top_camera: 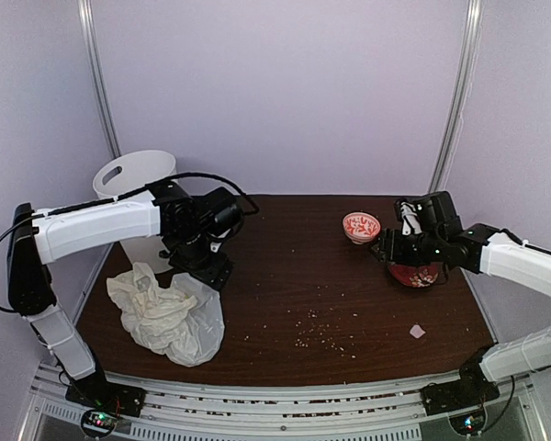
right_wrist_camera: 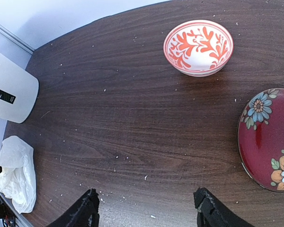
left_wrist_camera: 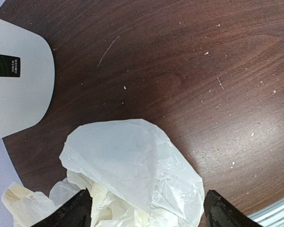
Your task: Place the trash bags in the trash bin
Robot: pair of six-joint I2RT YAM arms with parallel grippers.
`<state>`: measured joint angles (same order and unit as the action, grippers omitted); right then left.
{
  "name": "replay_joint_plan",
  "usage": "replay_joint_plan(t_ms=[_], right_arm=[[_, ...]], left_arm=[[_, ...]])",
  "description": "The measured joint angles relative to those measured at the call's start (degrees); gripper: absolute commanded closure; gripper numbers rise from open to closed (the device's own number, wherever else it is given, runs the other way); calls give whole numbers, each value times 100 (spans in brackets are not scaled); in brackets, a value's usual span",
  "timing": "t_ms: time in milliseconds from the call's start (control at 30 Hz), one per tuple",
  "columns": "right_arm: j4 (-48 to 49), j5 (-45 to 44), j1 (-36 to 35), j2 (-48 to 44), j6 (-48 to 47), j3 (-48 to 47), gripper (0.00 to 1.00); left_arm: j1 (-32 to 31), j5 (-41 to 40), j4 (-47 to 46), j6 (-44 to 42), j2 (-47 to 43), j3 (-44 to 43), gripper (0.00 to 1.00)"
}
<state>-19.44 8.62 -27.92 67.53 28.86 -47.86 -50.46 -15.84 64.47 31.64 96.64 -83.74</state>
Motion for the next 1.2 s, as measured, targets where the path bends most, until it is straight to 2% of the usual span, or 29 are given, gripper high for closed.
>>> replay_joint_plan(t_ms=[167, 267, 333, 400, 500, 600, 667, 833, 867, 933, 967, 1067, 1200], right_arm=[[-9, 103, -55, 181, -2, -122, 31], [-20, 118, -66, 190, -2, -190, 31], [-26, 142, -68, 190, -7, -225, 31], [-26, 153, -68, 186, -13, -236, 31], [-57, 153, -68, 175, -13, -236, 31], [-74, 151, -68, 96, -15, -236, 31], [-140, 116, -68, -11, -42, -236, 31], [-431, -122, -66, -398, -221, -280, 31], [-494, -157, -66, -476, -267, -304, 31], [-590, -184, -66, -566, -308, -361, 31], [-629, -195, -66, -601, -317, -378, 31], [-754, -201, -66, -704, -304, -396, 31], [-774, -201, -66, -997, -184, -245, 31]], left_arm=[[0, -214, 9, -22, 317, 0, 21], [0, -264, -2, -57, 590, -15, 31], [0, -256, -2, -103, 750, -76, 48], [0, -188, 13, -173, 986, -289, 59], [-2, 70, -153, -365, 1412, -638, 83], [-17, 496, -463, -544, 1812, -966, 100], [-24, 789, -601, -612, 2197, -1449, 100], [-39, 1499, -986, -621, 3558, -3722, 100], [-42, 1644, -960, -601, 3814, -4264, 95], [-48, 1781, -988, -549, 4159, -5163, 65], [-48, 1818, -953, -507, 4192, -5429, 55], [-55, 1606, -857, -407, 3652, -5104, 42], [-61, 1060, -898, -350, 1762, -2789, 33]])
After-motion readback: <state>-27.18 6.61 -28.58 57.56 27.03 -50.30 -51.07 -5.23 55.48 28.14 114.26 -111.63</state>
